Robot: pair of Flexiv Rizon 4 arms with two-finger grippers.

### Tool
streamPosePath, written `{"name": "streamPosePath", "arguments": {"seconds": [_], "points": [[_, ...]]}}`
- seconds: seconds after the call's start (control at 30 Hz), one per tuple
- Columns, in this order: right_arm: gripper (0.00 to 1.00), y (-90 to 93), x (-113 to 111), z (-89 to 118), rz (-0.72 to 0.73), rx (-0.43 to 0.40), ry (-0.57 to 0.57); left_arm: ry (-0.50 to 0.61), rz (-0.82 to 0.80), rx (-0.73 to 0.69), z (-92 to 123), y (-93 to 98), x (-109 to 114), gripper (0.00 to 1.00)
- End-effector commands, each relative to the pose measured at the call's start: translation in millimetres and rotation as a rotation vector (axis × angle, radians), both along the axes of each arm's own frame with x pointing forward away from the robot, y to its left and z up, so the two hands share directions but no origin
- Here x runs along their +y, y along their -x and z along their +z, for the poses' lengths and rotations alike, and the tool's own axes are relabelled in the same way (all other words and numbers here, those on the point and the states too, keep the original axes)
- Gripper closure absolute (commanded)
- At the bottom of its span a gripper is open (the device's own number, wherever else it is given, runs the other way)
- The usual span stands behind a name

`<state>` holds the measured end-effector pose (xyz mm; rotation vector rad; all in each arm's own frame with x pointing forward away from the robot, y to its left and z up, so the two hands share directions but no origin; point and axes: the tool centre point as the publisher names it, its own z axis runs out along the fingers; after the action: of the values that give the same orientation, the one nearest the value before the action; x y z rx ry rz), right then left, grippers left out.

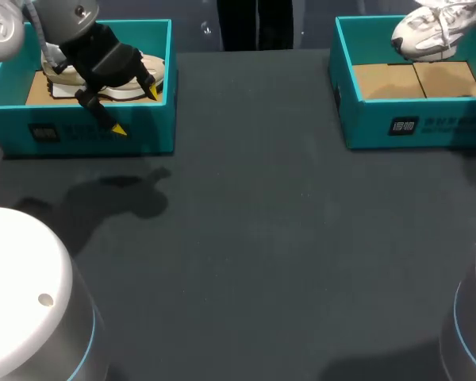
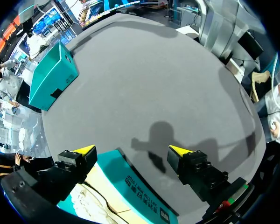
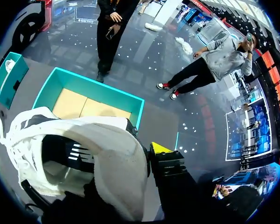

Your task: Take the shoe out of the shoebox, open the shoe tongue, remove and reinsert the insole, then place the shoe into the shoebox

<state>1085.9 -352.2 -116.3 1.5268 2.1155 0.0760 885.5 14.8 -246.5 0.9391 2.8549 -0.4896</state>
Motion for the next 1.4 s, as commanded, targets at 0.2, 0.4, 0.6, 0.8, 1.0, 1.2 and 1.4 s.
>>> {"name": "streamPosePath", "arguments": {"seconds": [0.2,0.4,0.6,0.8,1.0,1.2,1.4], "points": [[1.0,2.7,-1.7,-4.9,-0.03,-0.006,0.011,-0.002,0.0,-0.001,0.2,0.1,0.2,0.0],[1.0,7.5,-8.6,-22.4,-0.098,-0.003,-0.003,-0.002,0.0,-0.001,0.2,0.1,0.2,0.0],[1.0,10.1,-6.0,-28.0,-0.158,0.007,-0.005,-0.002,0.0,-0.001,0.2,0.1,0.2,0.0],[1.0,5.6,4.3,-34.2,-0.21,0.035,0.036,-0.002,0.0,-0.001,0.2,0.1,0.2,0.0],[1.0,5.7,5.7,-33.6,-0.246,-0.006,0.049,-0.002,0.0,-0.001,0.2,0.1,0.2,0.0],[1.0,5.7,5.7,-33.6,-0.246,-0.006,0.049,-0.002,0.0,-0.001,0.2,0.1,0.2,0.0],[1.0,7.1,9.0,-45.0,-0.259,-0.007,0.037,-0.002,0.0,-0.001,0.2,0.1,0.2,0.0]]}}
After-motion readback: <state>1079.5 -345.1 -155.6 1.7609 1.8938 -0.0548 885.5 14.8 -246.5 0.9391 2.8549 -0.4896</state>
